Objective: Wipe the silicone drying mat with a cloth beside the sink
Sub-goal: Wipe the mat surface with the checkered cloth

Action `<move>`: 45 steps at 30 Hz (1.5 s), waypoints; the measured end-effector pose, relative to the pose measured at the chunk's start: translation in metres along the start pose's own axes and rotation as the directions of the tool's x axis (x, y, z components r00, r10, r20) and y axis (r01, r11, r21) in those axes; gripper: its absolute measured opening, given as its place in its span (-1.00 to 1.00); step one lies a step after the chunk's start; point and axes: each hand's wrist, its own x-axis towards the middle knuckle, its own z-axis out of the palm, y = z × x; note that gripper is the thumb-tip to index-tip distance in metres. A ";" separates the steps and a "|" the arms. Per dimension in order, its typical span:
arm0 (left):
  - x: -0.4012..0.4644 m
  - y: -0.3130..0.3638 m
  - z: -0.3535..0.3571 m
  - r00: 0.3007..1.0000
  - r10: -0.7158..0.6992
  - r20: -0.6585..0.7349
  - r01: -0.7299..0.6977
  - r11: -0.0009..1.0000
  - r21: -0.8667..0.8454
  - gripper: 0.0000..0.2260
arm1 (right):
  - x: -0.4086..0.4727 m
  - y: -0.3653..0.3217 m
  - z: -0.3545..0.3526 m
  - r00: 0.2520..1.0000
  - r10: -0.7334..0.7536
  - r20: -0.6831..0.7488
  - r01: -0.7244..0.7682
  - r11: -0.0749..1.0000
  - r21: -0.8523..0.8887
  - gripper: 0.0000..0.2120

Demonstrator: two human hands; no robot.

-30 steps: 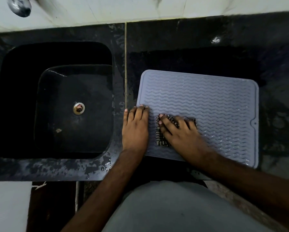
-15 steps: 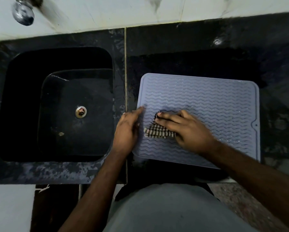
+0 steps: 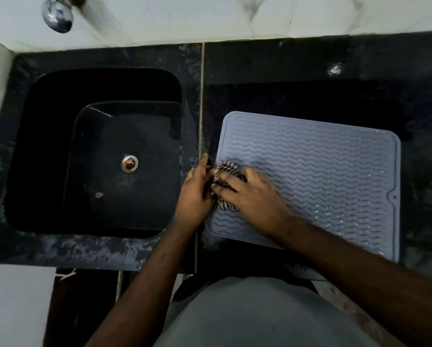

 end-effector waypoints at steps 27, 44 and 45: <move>0.000 0.022 0.023 0.998 0.052 -0.039 -0.011 0.725 0.688 -0.52 | -0.013 -0.001 0.004 0.985 0.164 0.046 -0.164 0.986 -0.013 -0.74; -0.006 0.038 0.036 0.993 0.038 -0.116 0.054 0.716 0.696 -0.51 | -0.069 0.038 0.014 0.996 0.058 -0.063 -0.074 0.952 -0.298 -0.51; -0.006 0.038 0.036 0.992 0.046 -0.121 0.052 0.716 0.696 -0.49 | -0.076 0.044 0.016 0.997 0.049 -0.065 -0.067 0.951 -0.303 -0.52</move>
